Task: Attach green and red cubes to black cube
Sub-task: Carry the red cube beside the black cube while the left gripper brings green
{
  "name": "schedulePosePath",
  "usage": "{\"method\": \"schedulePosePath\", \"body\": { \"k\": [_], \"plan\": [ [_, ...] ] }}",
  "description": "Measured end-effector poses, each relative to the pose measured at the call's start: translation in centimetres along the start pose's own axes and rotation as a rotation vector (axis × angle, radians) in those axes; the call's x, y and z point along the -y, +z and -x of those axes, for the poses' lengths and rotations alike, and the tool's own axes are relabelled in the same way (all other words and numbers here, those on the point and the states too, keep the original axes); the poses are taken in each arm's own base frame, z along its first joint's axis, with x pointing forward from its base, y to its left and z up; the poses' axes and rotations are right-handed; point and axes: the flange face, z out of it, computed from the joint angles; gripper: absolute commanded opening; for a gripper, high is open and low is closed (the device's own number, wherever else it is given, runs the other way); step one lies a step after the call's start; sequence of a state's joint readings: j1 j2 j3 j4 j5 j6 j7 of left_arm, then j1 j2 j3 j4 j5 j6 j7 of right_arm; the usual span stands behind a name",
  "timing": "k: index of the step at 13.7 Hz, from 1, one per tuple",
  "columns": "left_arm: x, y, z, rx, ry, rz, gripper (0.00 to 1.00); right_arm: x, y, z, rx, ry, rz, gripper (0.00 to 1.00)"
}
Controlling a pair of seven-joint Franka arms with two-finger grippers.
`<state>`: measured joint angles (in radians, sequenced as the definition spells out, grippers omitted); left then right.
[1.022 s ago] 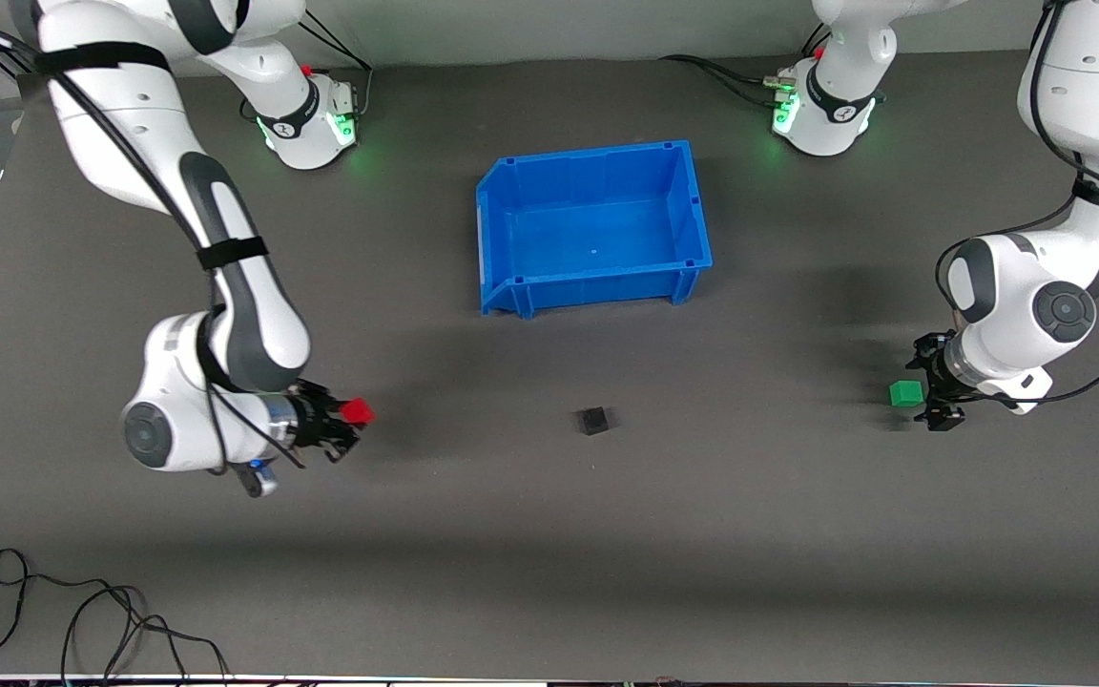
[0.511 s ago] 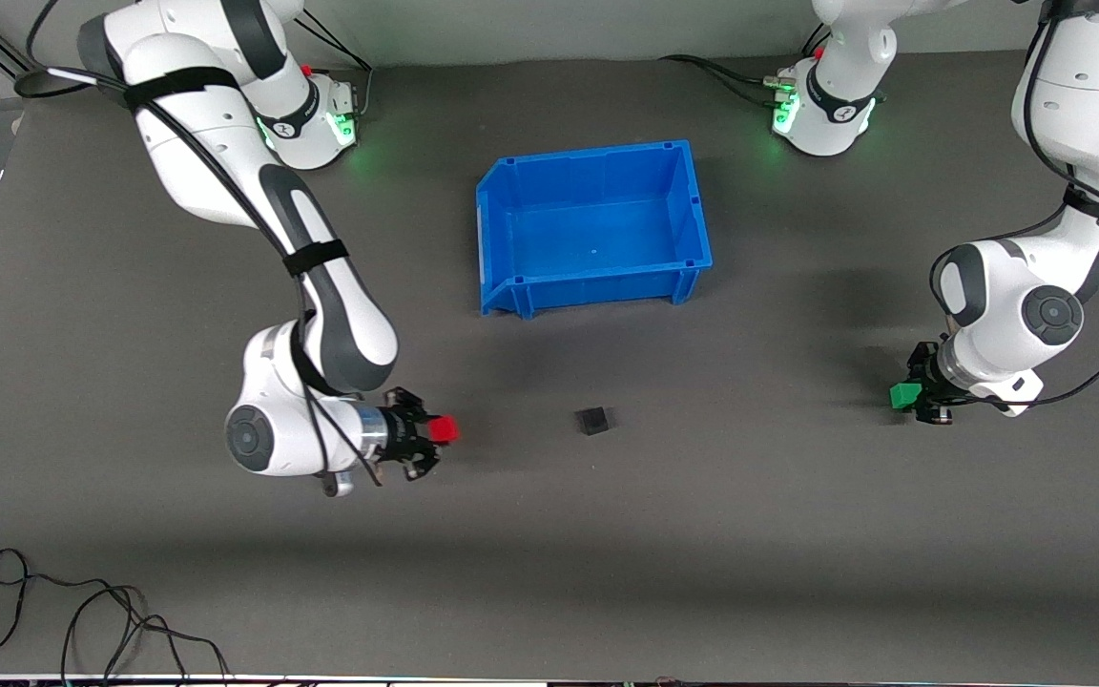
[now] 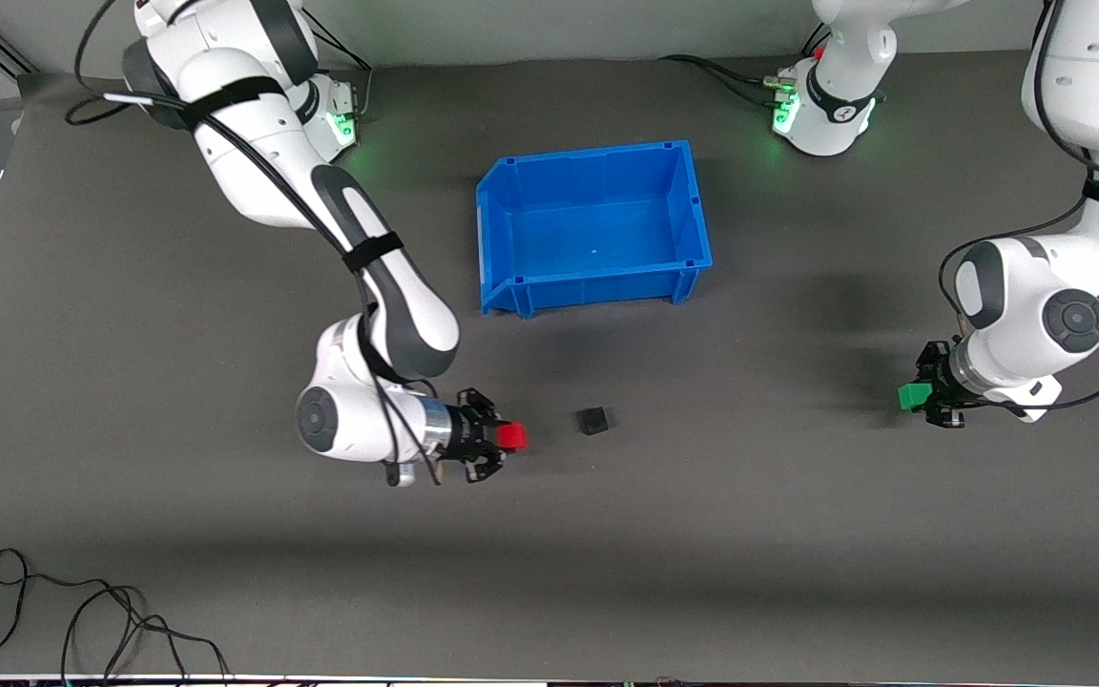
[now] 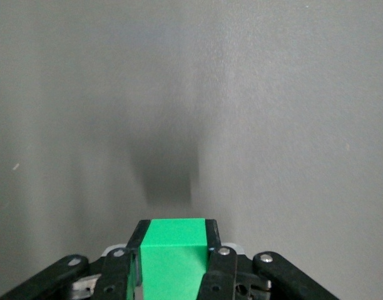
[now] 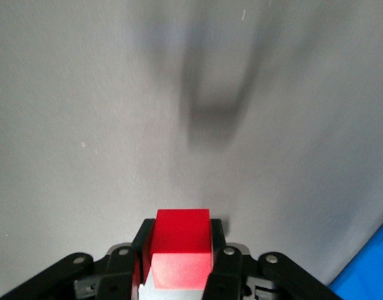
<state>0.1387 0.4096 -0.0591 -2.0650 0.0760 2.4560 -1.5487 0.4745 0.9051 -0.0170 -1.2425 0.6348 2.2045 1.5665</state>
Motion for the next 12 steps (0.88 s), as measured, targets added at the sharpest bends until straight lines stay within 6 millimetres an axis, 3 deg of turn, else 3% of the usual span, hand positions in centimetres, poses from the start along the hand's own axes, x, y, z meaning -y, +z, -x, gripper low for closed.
{"method": "schedulePosePath", "body": {
  "k": [5,7,10,12],
  "plan": [
    [-2.0,-4.0,10.6,-0.009,-0.050,-0.010,0.00,-0.2,5.8,1.9,-0.002,0.009,-0.045,0.16],
    [-2.3,-4.6,15.5,-0.007,-0.059,0.003,0.00,-1.0,8.0,2.3,-0.011,-0.001,-0.041,0.16],
    [-1.8,-4.2,23.2,0.012,-0.083,0.007,0.00,-1.4,8.9,2.9,-0.013,-0.010,-0.036,0.15],
    [-1.7,-4.1,26.9,0.048,-0.112,0.003,0.00,-1.7,9.1,3.4,-0.012,-0.018,-0.034,0.15]
  ]
}}
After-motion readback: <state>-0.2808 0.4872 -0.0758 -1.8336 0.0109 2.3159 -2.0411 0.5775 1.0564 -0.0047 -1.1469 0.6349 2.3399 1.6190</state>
